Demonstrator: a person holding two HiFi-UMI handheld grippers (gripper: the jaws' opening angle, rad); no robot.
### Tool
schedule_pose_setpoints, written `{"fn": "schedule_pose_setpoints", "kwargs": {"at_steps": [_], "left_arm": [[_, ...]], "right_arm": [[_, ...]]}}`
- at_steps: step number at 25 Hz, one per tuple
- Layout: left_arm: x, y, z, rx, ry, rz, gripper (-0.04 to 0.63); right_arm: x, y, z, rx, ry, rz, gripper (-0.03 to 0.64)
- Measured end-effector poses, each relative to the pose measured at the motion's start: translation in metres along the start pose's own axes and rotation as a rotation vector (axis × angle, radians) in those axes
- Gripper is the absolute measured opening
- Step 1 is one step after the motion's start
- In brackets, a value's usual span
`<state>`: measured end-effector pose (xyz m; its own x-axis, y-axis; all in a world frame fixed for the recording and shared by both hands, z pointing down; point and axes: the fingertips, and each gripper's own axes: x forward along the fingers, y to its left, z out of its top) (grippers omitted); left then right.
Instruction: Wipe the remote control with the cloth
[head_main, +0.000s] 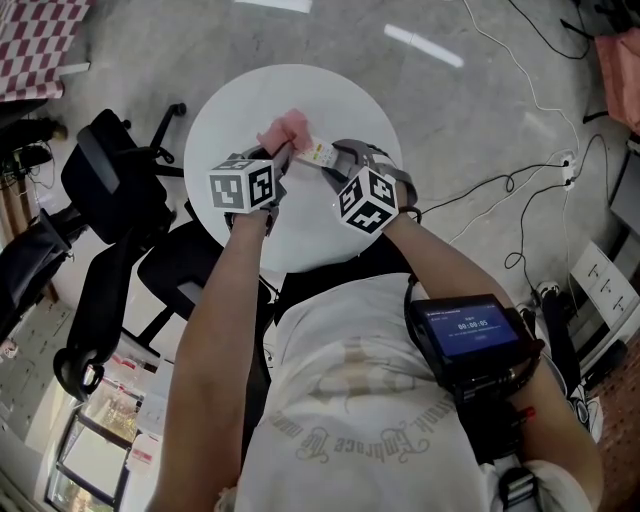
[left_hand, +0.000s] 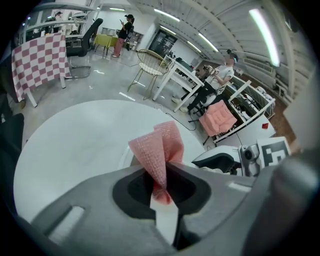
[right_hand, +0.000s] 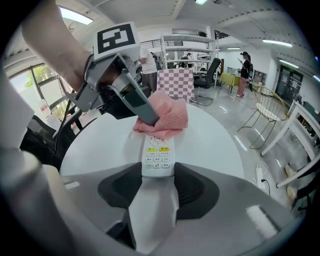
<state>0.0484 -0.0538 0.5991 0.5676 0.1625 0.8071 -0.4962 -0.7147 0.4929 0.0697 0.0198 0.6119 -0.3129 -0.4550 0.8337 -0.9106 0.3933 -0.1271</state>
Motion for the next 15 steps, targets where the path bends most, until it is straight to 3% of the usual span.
{"fn": "schedule_pose_setpoints", "kwargs": {"at_steps": [9, 11, 15], "left_arm": [[-0.034, 0.072, 0.013, -0.200, -0.117, 0.175, 0.040], [-0.035, 0.070, 0.018, -0.184, -0.122, 0.171, 0.040], [-0.024, 0.057, 0.013, -0.047, -0.056, 0.187, 0.040]], "right_arm": [[-0.002, 0.002, -0.006, 0.003, 0.003, -0.002, 0.212], [-0.003, 0.001, -0.007, 0.005, 0.000, -0.004, 0.212], [-0.002, 0.001, -0.006, 0.007, 0.002, -0.005, 0.212]]}}
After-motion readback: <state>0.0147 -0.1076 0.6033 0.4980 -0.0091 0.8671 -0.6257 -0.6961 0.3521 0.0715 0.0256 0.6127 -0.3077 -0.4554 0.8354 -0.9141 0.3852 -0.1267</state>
